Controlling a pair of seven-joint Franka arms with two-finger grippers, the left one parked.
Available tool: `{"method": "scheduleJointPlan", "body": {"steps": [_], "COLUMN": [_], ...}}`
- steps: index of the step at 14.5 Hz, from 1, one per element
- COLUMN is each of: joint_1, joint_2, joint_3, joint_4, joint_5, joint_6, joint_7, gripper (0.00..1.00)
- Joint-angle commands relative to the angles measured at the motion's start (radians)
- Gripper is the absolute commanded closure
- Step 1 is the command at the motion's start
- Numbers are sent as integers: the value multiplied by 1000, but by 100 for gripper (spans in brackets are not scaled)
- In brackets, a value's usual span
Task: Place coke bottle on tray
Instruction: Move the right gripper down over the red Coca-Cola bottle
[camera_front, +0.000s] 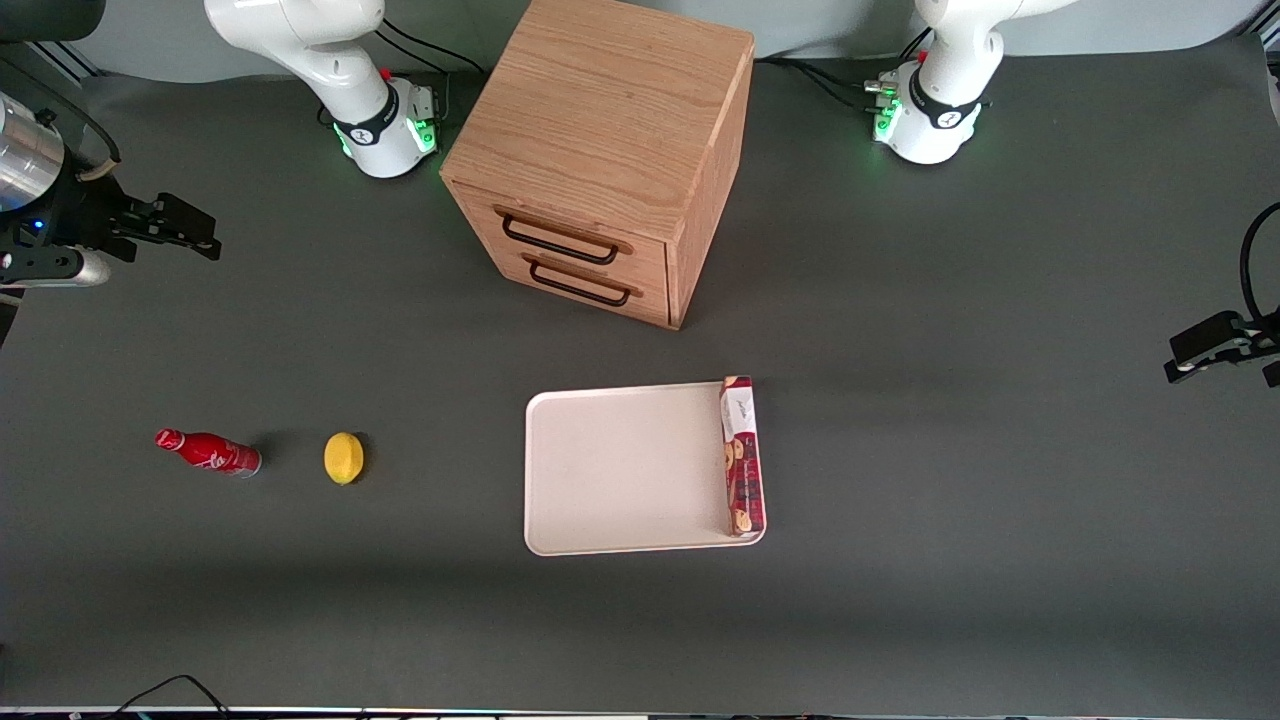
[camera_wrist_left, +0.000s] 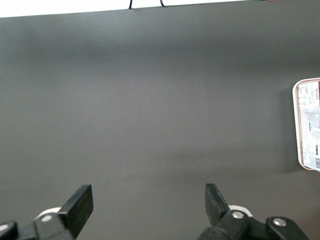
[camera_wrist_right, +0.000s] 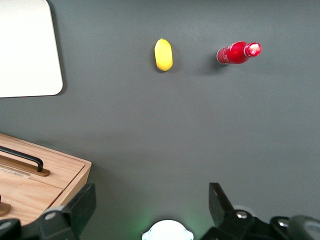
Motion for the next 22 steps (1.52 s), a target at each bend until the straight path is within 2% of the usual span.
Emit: {"method": "scheduleJointPlan", "body": {"steps": [1, 3, 4, 5, 7, 8, 9, 11, 13, 15, 17, 19, 22], "joint_1": [1, 1, 7, 9, -5, -3, -5, -5, -6, -20, -49, -60, -55], "joint_2": [3, 6, 9, 14, 60, 92, 124, 205, 305, 412, 514, 601, 626], "joint_3": [3, 3, 7, 7, -25, -75, -123, -234, -299, -316, -318, -339, -344], "joint_4": [25, 39, 48, 60, 105, 122, 125, 123, 125, 120, 113, 100, 29], "joint_5": [-14, -16, -46, -107, -125, -123, -109, -13, 68, 88, 142, 225, 245], "joint_6": [-30, -30, -28, -27, -1, 28, 73, 171, 258, 373, 490, 577, 662], "joint_7": [24, 5, -23, -81, -230, -339, -428, -627, -753, -807, -882, -924, -921], "gripper": [0, 0, 0, 0, 0, 0, 0, 0, 0, 0, 0, 0, 0]}}
